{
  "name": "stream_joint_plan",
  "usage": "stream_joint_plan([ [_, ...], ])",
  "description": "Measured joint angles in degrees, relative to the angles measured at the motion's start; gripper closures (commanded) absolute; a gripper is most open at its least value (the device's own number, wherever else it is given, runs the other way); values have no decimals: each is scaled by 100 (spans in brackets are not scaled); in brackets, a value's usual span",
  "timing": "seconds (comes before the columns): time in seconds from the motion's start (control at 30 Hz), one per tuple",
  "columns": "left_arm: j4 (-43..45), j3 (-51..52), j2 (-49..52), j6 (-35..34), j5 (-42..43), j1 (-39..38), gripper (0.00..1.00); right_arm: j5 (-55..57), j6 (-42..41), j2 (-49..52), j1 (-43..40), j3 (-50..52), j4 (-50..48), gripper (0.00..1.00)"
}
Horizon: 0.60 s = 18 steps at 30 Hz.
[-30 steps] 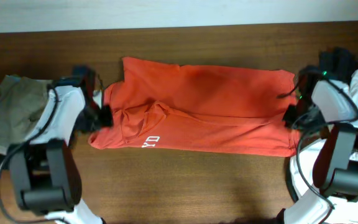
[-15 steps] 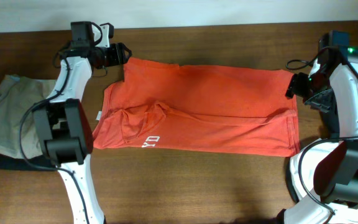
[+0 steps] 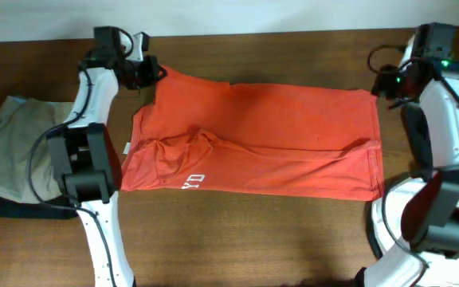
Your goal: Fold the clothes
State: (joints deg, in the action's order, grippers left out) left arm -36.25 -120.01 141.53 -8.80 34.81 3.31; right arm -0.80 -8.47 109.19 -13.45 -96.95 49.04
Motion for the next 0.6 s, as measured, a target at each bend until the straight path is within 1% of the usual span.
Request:
stream_joint_plan([
  [0.1, -826, -94, -483, 155, 37, 61, 99, -7, -26, 879, 0, -2, -1165, 30],
  [0.13, -1211, -142, -562, 240, -50, 39, 99, -15, -59, 1174, 0, -2, -1480, 29],
  [0.2, -1591, -157, -566, 382, -293, -7, 99, -20, -87, 1471, 0, 4, -1976, 29],
  [0.23, -1808, -155, -566, 433, -494, -26, 99, -17, -118, 1611, 0, 4, -2094, 29],
  [0.33, -2013, -155, -566, 568, -870, -28, 99, -17, -284, 1954, 0, 4, -2343, 30],
  [0.4, -2015, -155, -566, 605, -962, -31, 99, -17, -389, 2201, 0, 4, -2341, 42],
  [0.47, -2013, -155, -566, 621, -986, -28, 99, 7, -463, 2238, 0, -2, -2378, 55],
  [0.53, -2013, -155, -566, 621, -1005, -31, 99, 7, -522, 2256, 0, 0, -2400, 58],
  [0.57, -2013, -155, -566, 621, -1005, -31, 99, 4, -546, 2264, 0, -2, -2437, 63],
  [0.6, -2013, -155, -566, 621, -1008, -33, 99, 4, -612, 2273, 0, -2, -2490, 70],
])
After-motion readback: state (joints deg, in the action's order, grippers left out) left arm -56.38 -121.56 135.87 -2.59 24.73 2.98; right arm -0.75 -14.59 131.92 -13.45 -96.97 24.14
